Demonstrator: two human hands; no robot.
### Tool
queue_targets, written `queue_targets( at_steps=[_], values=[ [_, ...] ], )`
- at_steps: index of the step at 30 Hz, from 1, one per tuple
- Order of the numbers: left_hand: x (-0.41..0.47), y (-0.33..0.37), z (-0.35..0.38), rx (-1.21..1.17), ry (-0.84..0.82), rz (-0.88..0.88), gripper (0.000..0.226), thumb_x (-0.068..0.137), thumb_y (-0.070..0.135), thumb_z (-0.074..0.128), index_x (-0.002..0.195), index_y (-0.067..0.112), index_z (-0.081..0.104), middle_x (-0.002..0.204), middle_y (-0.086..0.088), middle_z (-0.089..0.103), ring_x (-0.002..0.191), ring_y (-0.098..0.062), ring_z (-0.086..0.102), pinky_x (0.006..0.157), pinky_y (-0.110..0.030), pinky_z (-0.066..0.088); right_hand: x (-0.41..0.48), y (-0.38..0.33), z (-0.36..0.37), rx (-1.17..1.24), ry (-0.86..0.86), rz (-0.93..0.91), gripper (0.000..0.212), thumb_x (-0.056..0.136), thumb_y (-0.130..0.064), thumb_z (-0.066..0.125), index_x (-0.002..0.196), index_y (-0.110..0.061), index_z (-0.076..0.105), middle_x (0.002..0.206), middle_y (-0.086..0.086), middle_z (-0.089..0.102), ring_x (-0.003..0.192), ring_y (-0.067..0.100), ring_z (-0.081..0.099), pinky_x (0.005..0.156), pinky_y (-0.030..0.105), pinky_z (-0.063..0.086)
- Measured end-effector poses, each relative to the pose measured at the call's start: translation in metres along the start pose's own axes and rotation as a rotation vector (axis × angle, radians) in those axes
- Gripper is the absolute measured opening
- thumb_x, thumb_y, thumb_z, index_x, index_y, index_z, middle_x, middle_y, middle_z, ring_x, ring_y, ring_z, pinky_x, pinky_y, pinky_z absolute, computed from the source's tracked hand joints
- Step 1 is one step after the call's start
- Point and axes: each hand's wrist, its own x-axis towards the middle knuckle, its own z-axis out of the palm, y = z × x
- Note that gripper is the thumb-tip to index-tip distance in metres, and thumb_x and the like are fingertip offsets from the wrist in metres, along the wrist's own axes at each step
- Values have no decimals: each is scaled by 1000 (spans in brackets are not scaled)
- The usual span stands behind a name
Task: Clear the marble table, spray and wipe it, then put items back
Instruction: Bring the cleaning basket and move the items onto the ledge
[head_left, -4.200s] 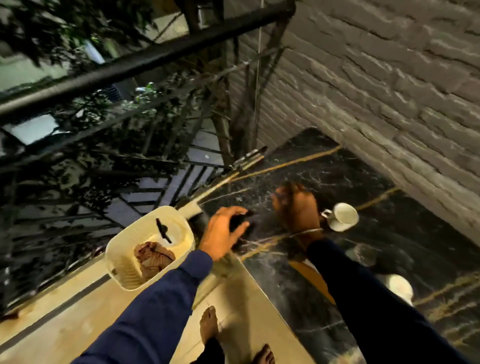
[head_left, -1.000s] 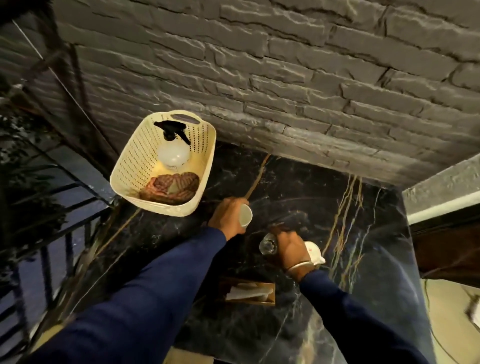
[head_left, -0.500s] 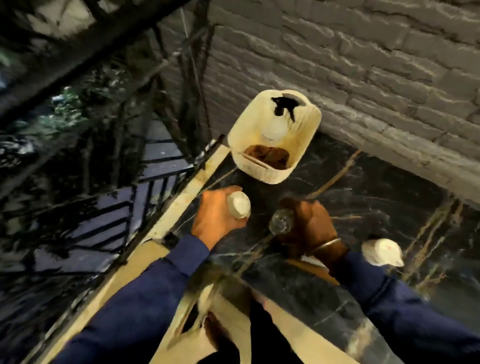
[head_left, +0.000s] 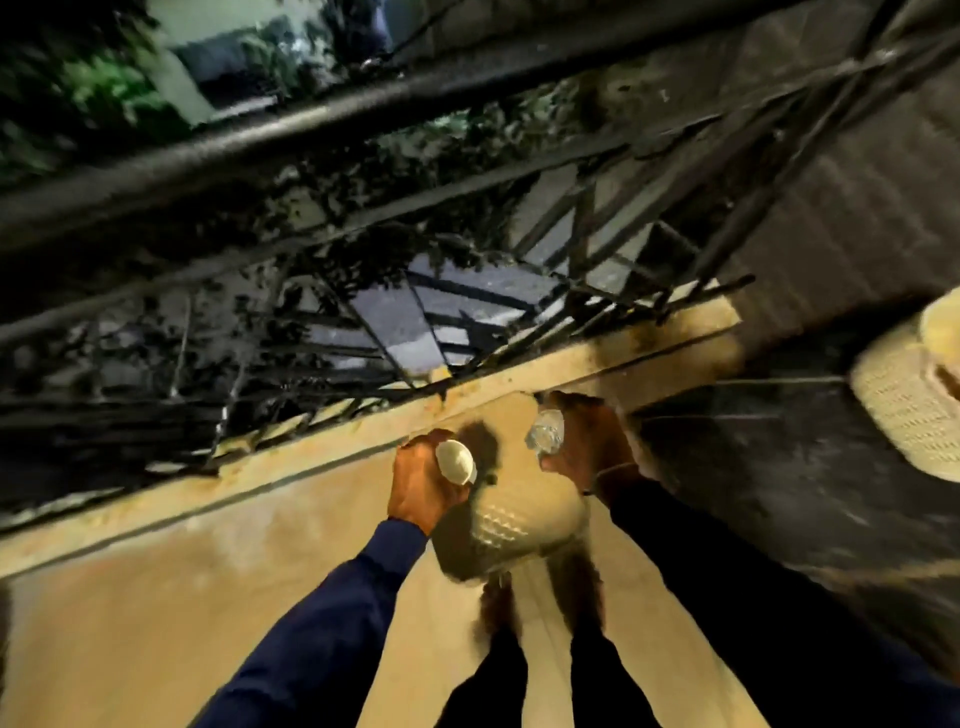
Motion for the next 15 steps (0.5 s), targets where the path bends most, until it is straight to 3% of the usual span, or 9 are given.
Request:
queue_targets(
  at_steps=[7,15],
  values=[
    [52,-75,37,-30,-1,-102,59,62,18,84,116,13,61,114,-9,64,105,-28,60,88,-29,46,69,-18,114,-24,-144,-25,61,53,-24,89,108,-20,62,107,8,65,101,29,61,84,32,48],
    [101,-111,85,64,-127,-76,53,60,17,84,109,9,65,109,-10,65,97,-27,62,84,-37,53,105,2,190,-18,-243,0,67,62,-13,84,123,-13,56,124,8,59,116,26,56,99,28,41]
  ],
)
